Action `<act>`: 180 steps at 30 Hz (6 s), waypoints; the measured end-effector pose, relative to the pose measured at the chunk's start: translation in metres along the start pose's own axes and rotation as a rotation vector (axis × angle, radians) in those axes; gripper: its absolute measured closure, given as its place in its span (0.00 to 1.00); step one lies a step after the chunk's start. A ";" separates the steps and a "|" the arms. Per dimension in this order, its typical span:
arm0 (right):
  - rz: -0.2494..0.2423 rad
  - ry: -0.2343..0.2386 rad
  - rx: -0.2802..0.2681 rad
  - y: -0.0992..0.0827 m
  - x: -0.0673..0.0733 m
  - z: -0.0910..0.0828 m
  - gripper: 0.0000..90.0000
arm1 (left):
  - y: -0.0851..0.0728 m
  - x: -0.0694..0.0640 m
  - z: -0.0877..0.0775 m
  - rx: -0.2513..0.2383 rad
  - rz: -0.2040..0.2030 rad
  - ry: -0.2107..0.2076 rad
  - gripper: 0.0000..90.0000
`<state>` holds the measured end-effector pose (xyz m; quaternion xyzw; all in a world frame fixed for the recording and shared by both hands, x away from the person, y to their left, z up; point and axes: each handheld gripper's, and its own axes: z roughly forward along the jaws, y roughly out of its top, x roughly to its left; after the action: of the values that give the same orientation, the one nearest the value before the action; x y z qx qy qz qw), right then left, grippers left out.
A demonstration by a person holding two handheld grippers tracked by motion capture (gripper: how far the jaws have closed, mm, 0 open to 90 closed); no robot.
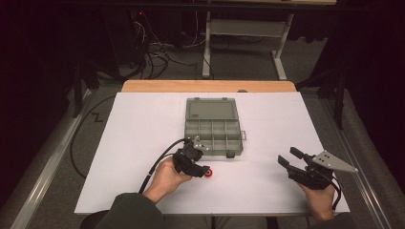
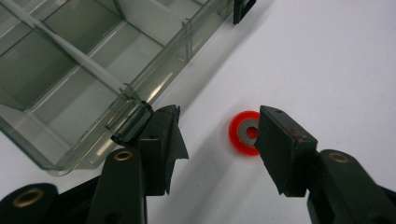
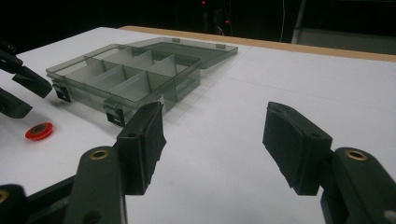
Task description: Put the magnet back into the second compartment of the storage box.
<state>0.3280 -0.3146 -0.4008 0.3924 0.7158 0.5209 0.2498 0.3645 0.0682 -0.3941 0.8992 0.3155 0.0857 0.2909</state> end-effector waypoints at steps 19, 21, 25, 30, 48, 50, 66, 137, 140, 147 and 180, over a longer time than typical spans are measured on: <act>0.000 0.002 0.001 0.000 0.000 0.000 0.44 | 0.002 -0.012 0.012 0.052 0.039 -0.036 0.57; 0.000 0.002 0.003 0.000 0.000 0.000 0.44 | 0.002 -0.012 0.013 0.058 0.041 -0.037 0.58; 0.001 0.003 0.002 0.000 0.000 0.000 0.45 | 0.002 -0.013 0.016 0.066 0.040 -0.040 0.58; 0.000 0.003 0.002 0.000 0.000 0.000 0.45 | 0.001 -0.013 0.019 0.076 0.039 -0.045 0.59; -0.002 0.004 0.004 0.000 0.000 0.000 0.45 | 0.001 -0.012 0.021 0.080 0.039 -0.045 0.67; -0.001 0.005 0.004 0.000 0.000 0.000 0.45 | 0.001 -0.012 0.021 0.082 0.043 -0.039 0.68; -0.003 0.005 0.006 0.000 0.000 0.000 0.45 | 0.001 -0.012 0.020 0.082 0.060 -0.024 0.69; -0.013 0.015 0.002 0.000 0.001 0.001 0.45 | 0.034 0.019 -0.014 -0.062 -0.042 0.016 0.69; -0.014 0.015 0.002 0.000 0.001 0.001 0.45 | 0.036 0.022 -0.014 -0.062 -0.047 0.014 0.69; -0.012 0.016 0.003 0.000 0.001 0.001 0.45 | 0.039 0.026 -0.015 -0.067 -0.060 0.024 0.69; -0.011 0.018 0.002 0.000 0.001 0.001 0.45 | 0.057 0.045 -0.009 -0.061 -0.115 0.017 0.69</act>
<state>0.3282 -0.3134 -0.4012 0.3840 0.7208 0.5221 0.2459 0.4262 0.0635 -0.3552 0.8696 0.3661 0.0861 0.3198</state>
